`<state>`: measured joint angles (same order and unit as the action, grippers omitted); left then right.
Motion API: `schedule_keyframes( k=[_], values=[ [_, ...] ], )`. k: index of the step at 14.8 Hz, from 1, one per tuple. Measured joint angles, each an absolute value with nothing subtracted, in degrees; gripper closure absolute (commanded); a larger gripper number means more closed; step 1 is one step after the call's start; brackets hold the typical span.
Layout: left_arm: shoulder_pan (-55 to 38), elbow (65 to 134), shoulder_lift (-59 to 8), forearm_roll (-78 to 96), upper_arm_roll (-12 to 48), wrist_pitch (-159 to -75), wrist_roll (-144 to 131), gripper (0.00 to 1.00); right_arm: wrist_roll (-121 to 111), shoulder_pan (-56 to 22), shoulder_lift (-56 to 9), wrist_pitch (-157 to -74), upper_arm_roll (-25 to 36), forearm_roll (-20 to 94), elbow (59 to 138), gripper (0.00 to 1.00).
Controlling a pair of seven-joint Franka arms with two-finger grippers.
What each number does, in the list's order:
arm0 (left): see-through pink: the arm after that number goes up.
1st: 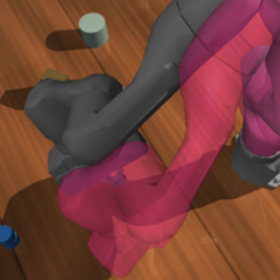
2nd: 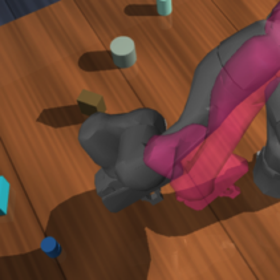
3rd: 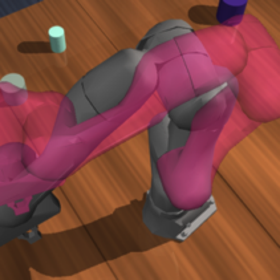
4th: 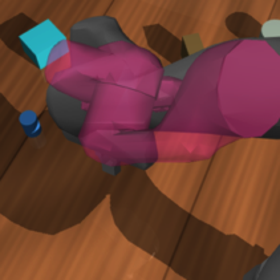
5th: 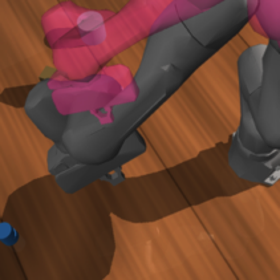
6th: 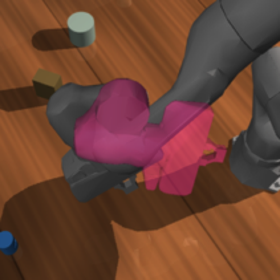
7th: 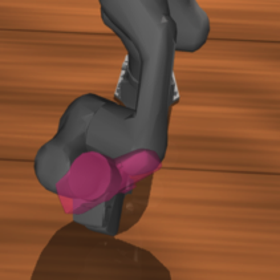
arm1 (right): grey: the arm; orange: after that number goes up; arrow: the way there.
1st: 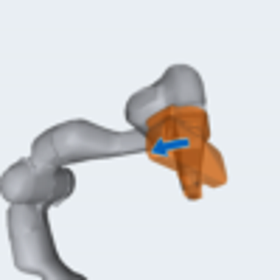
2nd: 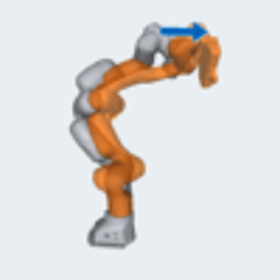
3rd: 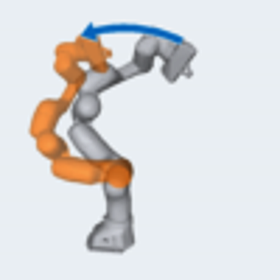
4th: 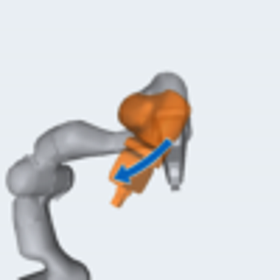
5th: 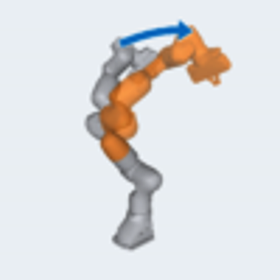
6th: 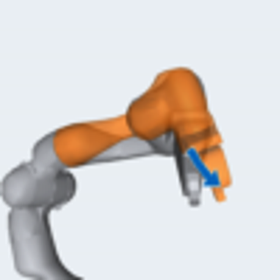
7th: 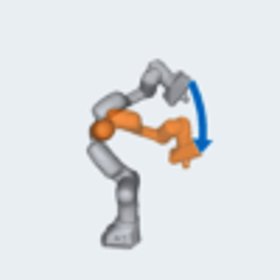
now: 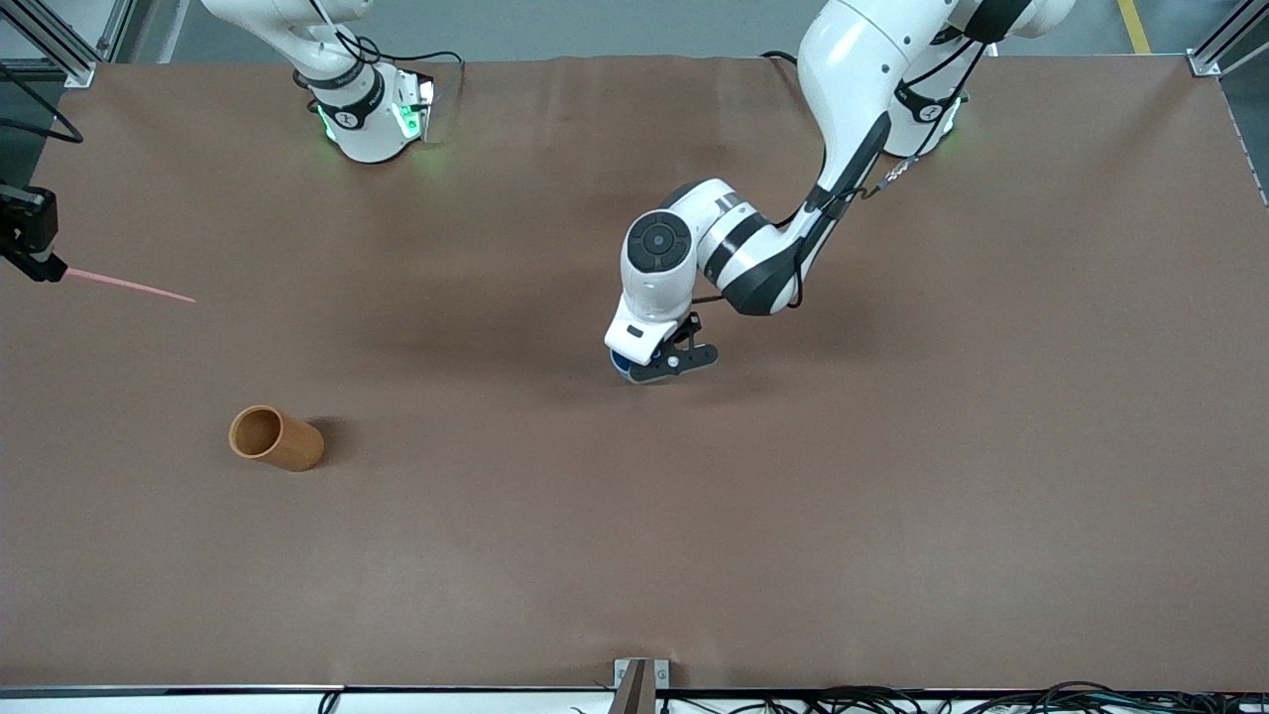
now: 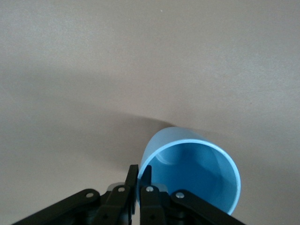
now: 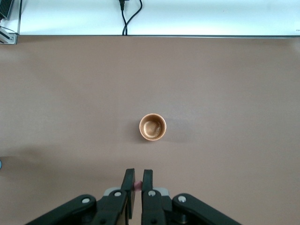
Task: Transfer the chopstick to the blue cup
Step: 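Lift the chopstick with the right gripper while the left gripper carries the blue cup, then set the blue cup down and withdraw the left gripper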
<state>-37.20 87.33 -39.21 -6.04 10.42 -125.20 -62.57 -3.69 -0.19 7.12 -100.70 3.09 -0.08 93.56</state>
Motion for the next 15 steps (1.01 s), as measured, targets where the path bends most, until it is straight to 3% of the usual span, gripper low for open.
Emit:
schedule_keyframes(
  k=[1,7,15],
  values=[
    [-37.2,87.0,-39.2,-6.0,10.4,-125.4,-62.7,0.00,-3.7,-0.1,7.1,-100.9,3.1,-0.1,93.4,0.95],
    [-36.8,84.3,-37.2,-6.2,9.8,-122.7,-63.0,0.00,-3.7,-0.1,3.8,-100.8,3.1,-0.1,88.1,0.96],
    [-22.8,83.1,-19.0,-6.7,9.0,-107.2,-52.1,0.00,-3.7,-0.1,-1.5,-96.8,2.9,-0.1,82.8,0.96]
  ],
)
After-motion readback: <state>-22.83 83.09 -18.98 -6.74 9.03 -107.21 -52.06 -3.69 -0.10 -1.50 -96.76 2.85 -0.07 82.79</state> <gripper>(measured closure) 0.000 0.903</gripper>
